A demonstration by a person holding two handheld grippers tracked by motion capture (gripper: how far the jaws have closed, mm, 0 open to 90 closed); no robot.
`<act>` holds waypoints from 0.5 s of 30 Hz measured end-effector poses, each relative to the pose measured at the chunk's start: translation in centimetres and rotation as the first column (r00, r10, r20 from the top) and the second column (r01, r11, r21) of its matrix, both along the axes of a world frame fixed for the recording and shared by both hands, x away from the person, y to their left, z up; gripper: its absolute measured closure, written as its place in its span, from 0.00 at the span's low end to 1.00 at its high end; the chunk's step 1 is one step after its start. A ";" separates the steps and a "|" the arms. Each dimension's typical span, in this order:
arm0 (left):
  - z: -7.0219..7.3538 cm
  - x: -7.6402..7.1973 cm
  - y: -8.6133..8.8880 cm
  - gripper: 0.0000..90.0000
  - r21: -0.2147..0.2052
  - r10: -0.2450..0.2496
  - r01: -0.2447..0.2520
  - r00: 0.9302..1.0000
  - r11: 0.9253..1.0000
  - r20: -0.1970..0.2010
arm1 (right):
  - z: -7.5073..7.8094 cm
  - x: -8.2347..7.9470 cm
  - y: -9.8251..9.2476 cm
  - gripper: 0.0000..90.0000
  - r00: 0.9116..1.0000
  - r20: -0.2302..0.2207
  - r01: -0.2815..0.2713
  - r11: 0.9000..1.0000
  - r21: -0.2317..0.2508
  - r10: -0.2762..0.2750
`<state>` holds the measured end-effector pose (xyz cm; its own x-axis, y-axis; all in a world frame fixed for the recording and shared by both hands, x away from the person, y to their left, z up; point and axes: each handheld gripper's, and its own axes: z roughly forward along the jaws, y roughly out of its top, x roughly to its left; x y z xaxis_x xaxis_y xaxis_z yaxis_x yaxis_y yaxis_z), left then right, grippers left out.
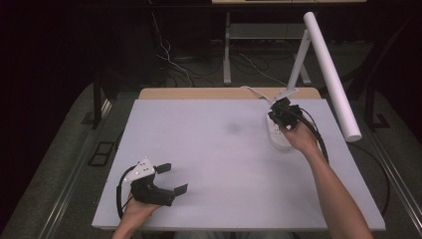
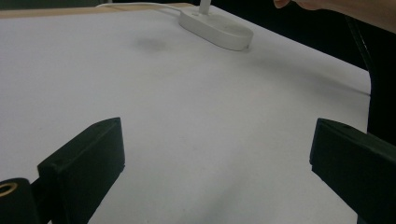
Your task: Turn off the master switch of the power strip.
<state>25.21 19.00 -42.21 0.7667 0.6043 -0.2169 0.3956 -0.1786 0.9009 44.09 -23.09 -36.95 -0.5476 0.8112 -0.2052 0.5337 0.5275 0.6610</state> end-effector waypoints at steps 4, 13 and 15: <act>0.0 0.0 0.0 0.02 -0.001 -0.001 0.001 1.000 1.000 0.000 | 0.6 -0.9 -0.4 0.99 1.000 0.008 -0.016 0.999 0.030 0.016; 0.0 0.0 0.0 0.02 -0.011 0.003 -0.003 1.000 1.000 0.001 | 1.9 -3.8 -1.2 0.94 0.999 0.037 -0.039 0.994 0.104 0.035; 0.1 0.0 0.1 0.02 -0.013 0.005 -0.005 1.000 1.000 0.002 | 2.0 -4.4 -1.4 0.93 0.998 0.042 -0.048 0.991 0.123 0.044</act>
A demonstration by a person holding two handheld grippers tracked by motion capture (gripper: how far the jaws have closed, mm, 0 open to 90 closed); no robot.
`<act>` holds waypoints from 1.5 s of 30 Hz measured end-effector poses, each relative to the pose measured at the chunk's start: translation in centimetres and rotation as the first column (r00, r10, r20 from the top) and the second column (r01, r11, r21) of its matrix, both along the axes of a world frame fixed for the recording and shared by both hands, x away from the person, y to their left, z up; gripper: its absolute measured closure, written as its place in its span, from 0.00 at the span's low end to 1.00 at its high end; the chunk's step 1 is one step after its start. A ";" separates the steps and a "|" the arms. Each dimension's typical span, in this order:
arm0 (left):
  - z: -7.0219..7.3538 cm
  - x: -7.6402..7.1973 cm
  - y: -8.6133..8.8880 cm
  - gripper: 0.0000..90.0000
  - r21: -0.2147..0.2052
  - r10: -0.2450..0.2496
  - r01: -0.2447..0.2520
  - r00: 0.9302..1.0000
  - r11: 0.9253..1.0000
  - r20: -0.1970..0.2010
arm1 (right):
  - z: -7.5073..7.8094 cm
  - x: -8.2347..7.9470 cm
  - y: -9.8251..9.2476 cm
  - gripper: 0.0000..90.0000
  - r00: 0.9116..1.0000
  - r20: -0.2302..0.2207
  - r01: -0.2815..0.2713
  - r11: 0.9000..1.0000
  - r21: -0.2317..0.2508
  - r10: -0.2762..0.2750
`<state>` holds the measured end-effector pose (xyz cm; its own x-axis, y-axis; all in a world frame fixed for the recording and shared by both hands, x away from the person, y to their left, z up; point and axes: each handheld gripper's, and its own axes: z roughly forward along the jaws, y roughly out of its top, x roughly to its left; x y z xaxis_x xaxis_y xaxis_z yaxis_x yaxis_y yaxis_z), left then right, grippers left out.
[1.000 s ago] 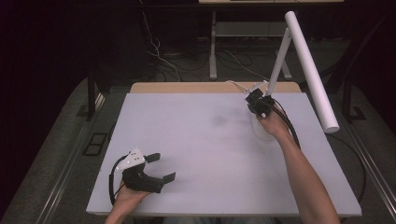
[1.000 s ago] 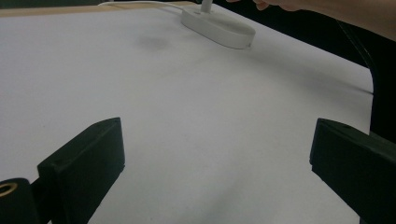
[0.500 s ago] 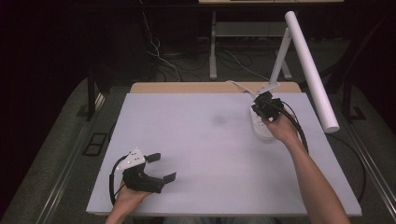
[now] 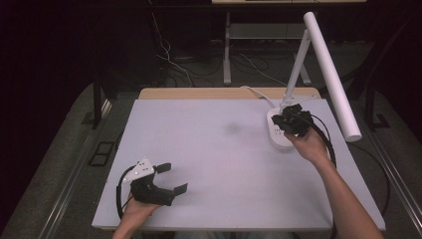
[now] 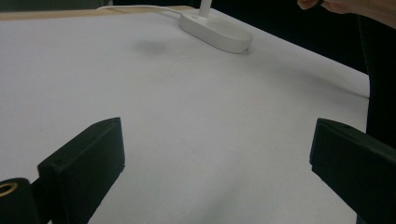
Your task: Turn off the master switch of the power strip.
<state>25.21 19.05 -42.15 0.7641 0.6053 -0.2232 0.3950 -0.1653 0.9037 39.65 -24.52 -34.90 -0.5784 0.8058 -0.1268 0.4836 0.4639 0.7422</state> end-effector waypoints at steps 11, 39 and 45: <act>0.1 0.0 0.1 0.02 -0.007 0.005 -0.005 1.000 1.000 0.001 | 0.6 -3.7 -1.5 0.40 1.000 -0.027 0.005 0.984 0.179 0.000; 0.0 0.0 0.3 0.02 -0.019 0.013 -0.013 1.000 1.000 -0.002 | -3.6 -11.5 -3.1 0.00 0.995 -0.075 -0.034 0.936 0.349 0.064; 0.0 0.1 0.4 0.02 -0.017 0.012 -0.012 1.000 1.000 -0.002 | -5.3 -13.7 -3.9 0.00 0.996 -0.077 -0.016 0.930 0.368 0.048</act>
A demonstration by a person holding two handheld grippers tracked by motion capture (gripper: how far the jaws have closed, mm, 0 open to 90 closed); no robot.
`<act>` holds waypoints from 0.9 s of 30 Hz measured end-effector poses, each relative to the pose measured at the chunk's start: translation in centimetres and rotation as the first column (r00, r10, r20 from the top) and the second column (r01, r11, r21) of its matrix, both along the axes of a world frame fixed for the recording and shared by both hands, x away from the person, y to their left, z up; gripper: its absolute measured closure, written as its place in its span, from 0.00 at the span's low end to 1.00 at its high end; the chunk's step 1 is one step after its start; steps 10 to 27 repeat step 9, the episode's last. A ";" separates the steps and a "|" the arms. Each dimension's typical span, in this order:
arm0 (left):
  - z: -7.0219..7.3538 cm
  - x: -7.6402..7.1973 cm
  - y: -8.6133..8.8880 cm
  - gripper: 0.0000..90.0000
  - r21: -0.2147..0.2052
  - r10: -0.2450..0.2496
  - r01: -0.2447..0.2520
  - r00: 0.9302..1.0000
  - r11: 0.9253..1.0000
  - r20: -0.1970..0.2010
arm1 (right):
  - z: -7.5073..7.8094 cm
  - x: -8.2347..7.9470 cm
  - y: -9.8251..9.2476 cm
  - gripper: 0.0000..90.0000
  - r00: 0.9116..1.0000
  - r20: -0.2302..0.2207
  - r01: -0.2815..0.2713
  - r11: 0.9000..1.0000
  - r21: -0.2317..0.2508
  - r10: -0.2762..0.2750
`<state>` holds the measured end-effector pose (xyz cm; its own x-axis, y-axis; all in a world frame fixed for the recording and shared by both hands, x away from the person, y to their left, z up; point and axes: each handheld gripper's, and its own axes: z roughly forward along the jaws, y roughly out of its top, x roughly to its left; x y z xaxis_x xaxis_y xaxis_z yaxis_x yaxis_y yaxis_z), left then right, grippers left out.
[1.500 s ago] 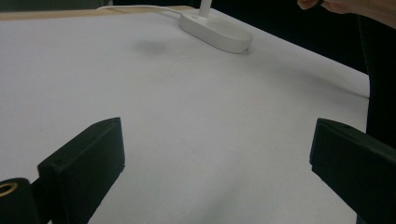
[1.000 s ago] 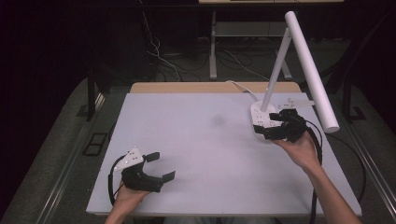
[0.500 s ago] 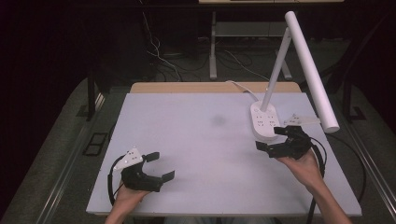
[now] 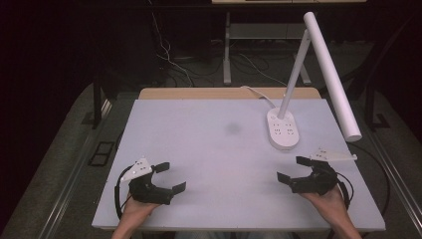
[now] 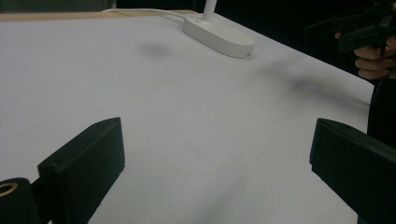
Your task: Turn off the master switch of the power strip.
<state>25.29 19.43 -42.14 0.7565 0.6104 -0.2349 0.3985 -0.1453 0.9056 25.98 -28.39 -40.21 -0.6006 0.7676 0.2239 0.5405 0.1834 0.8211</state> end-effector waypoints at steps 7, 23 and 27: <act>0.0 0.1 -0.1 0.02 0.010 -0.006 0.006 1.000 1.000 -0.004 | -1.3 -2.0 -0.4 0.00 1.000 -0.009 0.018 1.000 0.005 -0.018; 0.0 0.1 -0.1 0.02 0.009 -0.005 0.005 1.000 1.000 -0.004 | -1.3 -2.0 -0.5 0.00 1.000 -0.005 0.019 1.000 0.006 -0.019; 0.0 0.1 -0.1 0.02 0.009 -0.005 0.005 1.000 1.000 -0.004 | -1.3 -2.0 -0.5 0.00 1.000 -0.005 0.019 1.000 0.006 -0.019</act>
